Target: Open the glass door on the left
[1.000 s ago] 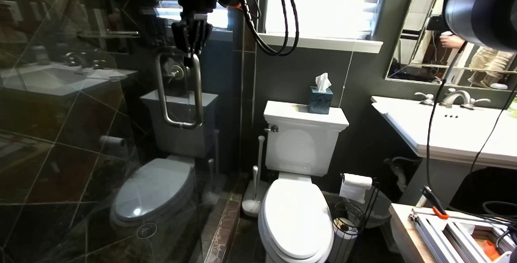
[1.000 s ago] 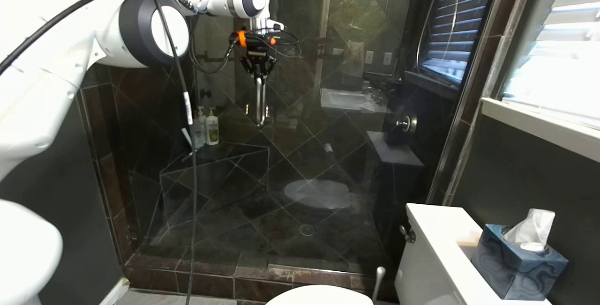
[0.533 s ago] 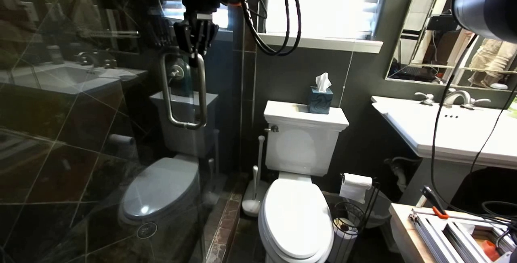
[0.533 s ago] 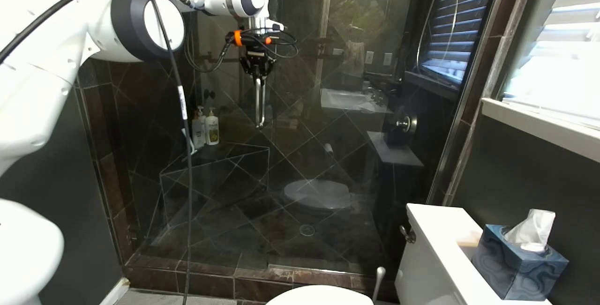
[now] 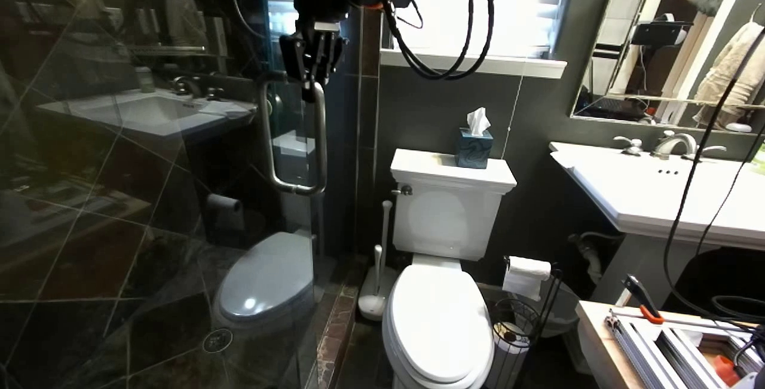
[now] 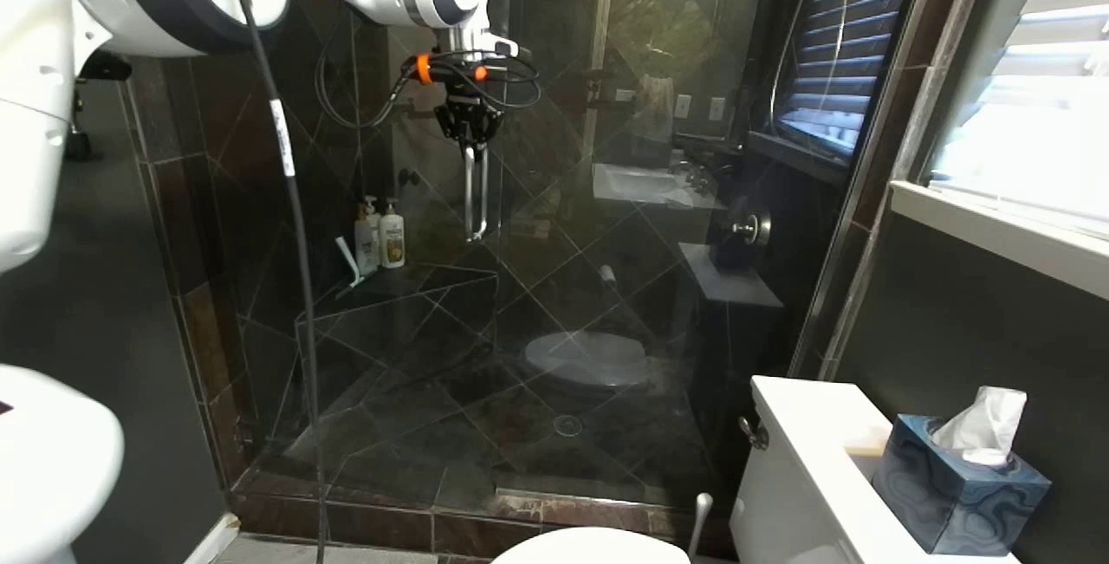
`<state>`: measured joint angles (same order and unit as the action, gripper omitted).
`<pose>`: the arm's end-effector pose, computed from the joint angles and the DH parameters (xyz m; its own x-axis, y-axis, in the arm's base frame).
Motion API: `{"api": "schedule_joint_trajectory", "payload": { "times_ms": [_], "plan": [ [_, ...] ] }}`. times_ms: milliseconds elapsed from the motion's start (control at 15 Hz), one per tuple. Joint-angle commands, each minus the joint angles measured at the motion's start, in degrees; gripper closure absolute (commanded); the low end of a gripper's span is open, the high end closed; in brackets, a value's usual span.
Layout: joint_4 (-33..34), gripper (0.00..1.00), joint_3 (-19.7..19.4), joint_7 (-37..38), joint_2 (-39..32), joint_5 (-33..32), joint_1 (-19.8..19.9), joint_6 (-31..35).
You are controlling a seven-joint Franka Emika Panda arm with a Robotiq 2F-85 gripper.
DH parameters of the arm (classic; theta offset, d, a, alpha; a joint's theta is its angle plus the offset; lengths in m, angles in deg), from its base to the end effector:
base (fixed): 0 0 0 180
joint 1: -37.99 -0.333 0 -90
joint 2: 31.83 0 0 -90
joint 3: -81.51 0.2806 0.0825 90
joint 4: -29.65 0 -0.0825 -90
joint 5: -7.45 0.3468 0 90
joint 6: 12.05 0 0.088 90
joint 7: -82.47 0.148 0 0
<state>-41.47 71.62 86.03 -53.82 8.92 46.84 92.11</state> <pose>0.6188 -0.1868 0.5003 0.9132 -0.3558 0.1987 -0.3679 -0.9295 0.0264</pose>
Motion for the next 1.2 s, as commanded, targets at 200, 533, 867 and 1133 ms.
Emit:
{"api": "schedule_joint_trajectory", "payload": {
  "times_ms": [200,533,867,1133],
  "plan": [
    [-20.29,0.94,-1.37,12.12,15.04,-2.93,-2.8,1.75],
    [-31.09,0.94,0.2,19.92,23.41,-6.16,-3.38,4.19],
    [-42.06,0.94,2.53,28.84,32.5,-9.55,-3.19,5.13],
    [-50.5,0.94,5.32,35.63,40.56,-10.29,-2.14,4.52]
  ]
}}
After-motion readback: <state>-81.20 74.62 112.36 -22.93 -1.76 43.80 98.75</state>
